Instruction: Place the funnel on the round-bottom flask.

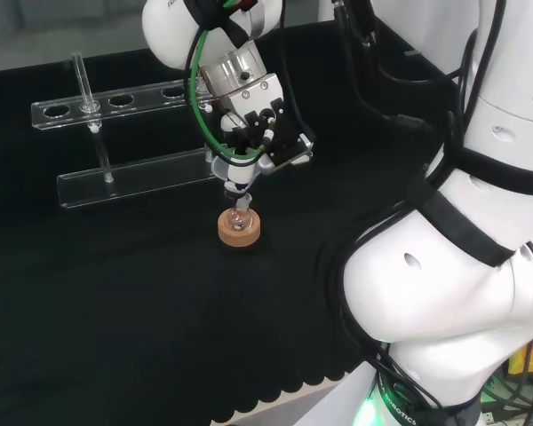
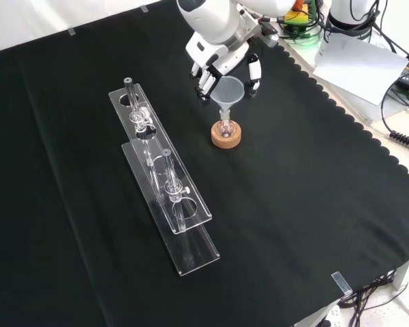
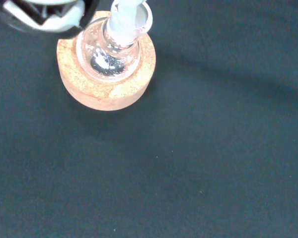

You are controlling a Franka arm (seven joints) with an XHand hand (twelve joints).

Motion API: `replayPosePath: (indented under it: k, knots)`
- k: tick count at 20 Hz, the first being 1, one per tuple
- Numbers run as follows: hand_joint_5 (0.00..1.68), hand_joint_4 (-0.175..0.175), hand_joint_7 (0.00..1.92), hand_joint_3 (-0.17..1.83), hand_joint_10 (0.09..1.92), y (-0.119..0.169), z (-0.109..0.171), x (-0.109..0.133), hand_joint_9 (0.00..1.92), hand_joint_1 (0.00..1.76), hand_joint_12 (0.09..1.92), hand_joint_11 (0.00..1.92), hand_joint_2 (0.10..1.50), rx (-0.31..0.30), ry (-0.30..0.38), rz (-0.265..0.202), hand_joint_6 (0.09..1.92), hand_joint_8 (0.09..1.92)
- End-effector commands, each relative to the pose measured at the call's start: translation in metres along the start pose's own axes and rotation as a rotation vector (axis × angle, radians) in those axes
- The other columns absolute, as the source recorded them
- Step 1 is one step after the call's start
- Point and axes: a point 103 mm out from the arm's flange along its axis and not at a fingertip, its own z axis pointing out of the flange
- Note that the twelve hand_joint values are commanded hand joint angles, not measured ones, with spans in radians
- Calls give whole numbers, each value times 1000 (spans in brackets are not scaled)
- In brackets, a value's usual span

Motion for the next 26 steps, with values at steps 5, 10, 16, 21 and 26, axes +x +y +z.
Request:
replayPosePath:
  k: [5, 10, 16, 21, 26]
  knots:
    - [810, -17, 773, 696, 450, 3, -1, 7, 1134, 870, 1242, 633, 747, -13, -4, -3, 685, 680]
    - [810, -17, 773, 696, 450, 5, -1, 10, 1132, 870, 1242, 633, 748, -9, -18, 7, 685, 680]
    - [810, -17, 773, 696, 450, 6, -2, 9, 1129, 870, 1242, 633, 748, -20, -10, 3, 686, 681]
    - [810, -18, 773, 696, 449, 8, -2, 11, 1125, 870, 1242, 634, 749, -21, -15, 6, 686, 681]
    - [807, -18, 769, 696, 449, 9, 0, 7, 1120, 870, 1242, 634, 749, -10, -7, 0, 686, 680]
